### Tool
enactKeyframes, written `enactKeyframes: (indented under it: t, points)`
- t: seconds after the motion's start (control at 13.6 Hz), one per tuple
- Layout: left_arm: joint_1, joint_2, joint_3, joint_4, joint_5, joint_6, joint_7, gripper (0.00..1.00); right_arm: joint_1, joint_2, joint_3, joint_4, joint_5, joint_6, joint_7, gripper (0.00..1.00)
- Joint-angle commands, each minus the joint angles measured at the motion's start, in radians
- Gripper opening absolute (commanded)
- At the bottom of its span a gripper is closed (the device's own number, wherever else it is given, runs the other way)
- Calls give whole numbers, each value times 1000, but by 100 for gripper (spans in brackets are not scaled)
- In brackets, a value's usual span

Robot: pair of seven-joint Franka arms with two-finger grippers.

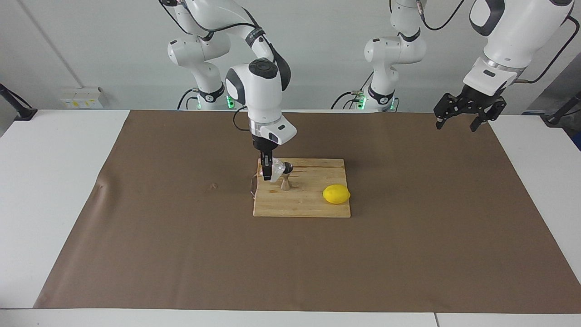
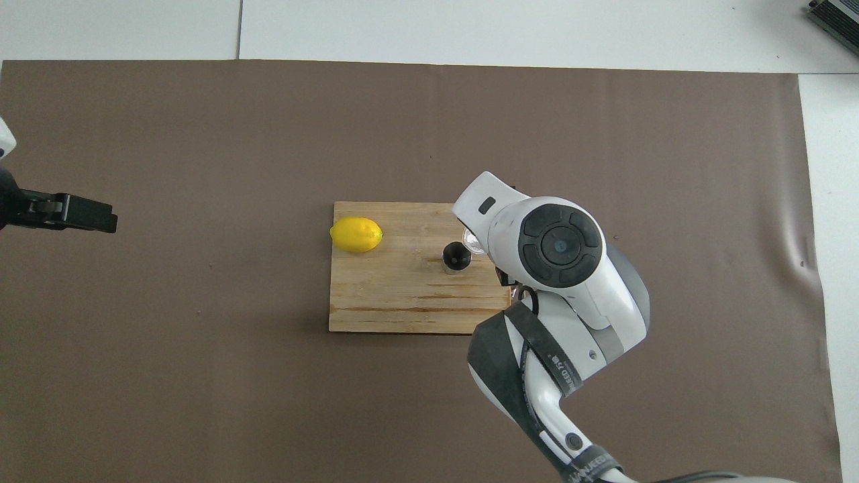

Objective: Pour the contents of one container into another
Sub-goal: 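Tilt the glass cup over the metal cup with the right gripper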

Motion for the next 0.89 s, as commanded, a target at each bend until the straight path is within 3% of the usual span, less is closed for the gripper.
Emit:
enactKeyframes:
  t: [0.0, 0.81]
  points:
    - [4, -15, 3, -15, -7, 6, 6, 100, -1, 7, 5, 19, -70, -7, 25, 19]
    - [4, -17, 5, -15, -6, 3, 5, 100, 13, 5, 49, 19, -286, -14, 22, 19]
